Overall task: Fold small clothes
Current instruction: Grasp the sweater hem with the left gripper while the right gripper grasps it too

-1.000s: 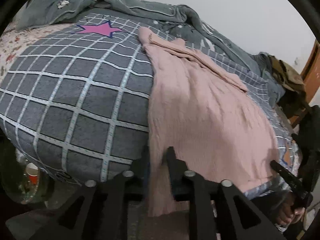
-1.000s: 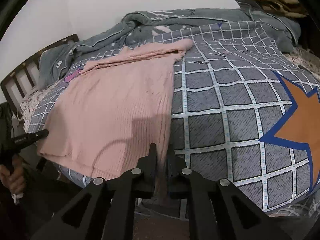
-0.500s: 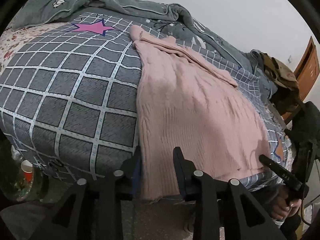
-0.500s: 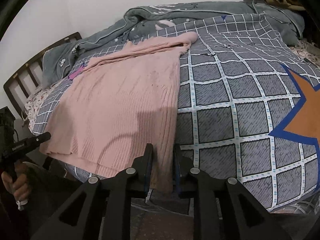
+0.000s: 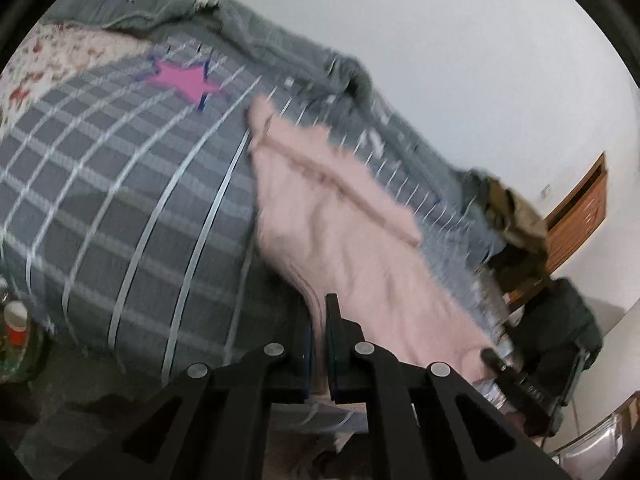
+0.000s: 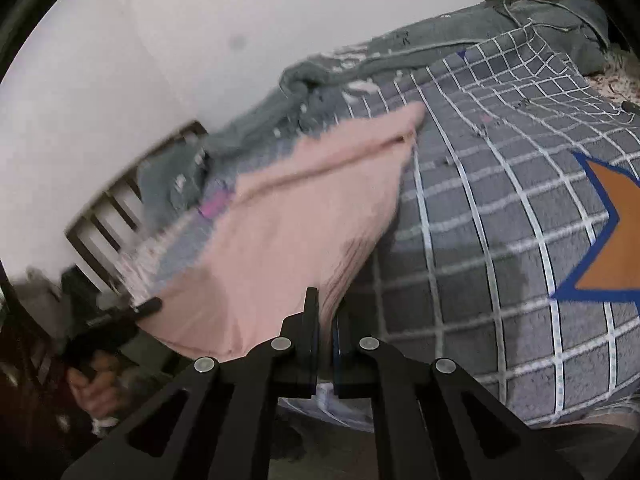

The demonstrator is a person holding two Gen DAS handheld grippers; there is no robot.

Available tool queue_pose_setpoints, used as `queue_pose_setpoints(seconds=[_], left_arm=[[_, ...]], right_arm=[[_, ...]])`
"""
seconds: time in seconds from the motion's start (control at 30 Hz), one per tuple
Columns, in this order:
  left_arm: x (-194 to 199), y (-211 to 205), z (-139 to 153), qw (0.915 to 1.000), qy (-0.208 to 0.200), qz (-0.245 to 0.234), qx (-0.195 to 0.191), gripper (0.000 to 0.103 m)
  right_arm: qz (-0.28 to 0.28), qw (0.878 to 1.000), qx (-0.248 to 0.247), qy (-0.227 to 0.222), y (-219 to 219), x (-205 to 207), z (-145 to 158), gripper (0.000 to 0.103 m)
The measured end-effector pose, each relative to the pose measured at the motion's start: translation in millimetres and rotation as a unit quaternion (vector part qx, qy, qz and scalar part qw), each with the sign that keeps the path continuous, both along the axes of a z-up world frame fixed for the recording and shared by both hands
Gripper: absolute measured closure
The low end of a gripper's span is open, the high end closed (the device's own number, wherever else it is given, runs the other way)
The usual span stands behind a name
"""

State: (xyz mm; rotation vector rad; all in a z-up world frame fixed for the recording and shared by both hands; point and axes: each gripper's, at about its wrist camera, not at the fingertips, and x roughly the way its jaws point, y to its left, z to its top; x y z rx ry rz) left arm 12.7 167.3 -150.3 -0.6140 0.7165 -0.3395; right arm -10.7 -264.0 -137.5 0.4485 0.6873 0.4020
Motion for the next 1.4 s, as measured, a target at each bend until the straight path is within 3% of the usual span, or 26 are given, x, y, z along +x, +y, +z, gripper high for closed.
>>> queue_pose_setpoints(seconds=[0.23, 0.5, 0.67, 0.9, 1.33, 1.4], left_arm=[[37.9, -0.6, 61.5, 0.9985, -0.050, 0.014, -0.017, 0.097], [111.8, -7.1, 92.2, 0.9962, -0.071, 0.050, -0.010, 0.097], [161.4, -12.2, 85.0, 0.9952, -0.065, 0.073, 0.006, 0.097], [222.1, -22.9, 63.4, 0.9940, -0.054, 0.091, 0.027, 0.097], [326.6, -20.6, 17.7, 0.9960, 0.010, 0.079, 0.039, 0.095], [332.1, -20.3, 10.0, 0.9978, 0.017, 0.057, 0.029, 0.075]], right_arm=[[-0.010, 0.997, 0.075, -0.024, -12.8, 38.4, 51.5, 0.098], [-0.025, 0.988, 0.148, -0.037, -26.6, 107.3, 86.3, 0.098], [-0.033, 0.983, 0.180, -0.014, -29.7, 167.8, 84.9, 0.098], [-0.047, 0.984, 0.172, 0.005, -25.7, 234.5, 62.9, 0.098], [-0.044, 0.993, 0.099, 0.045, -10.2, 346.5, 22.5, 0.098], [-0.035, 0.995, 0.081, 0.035, -7.0, 357.0, 18.4, 0.093]])
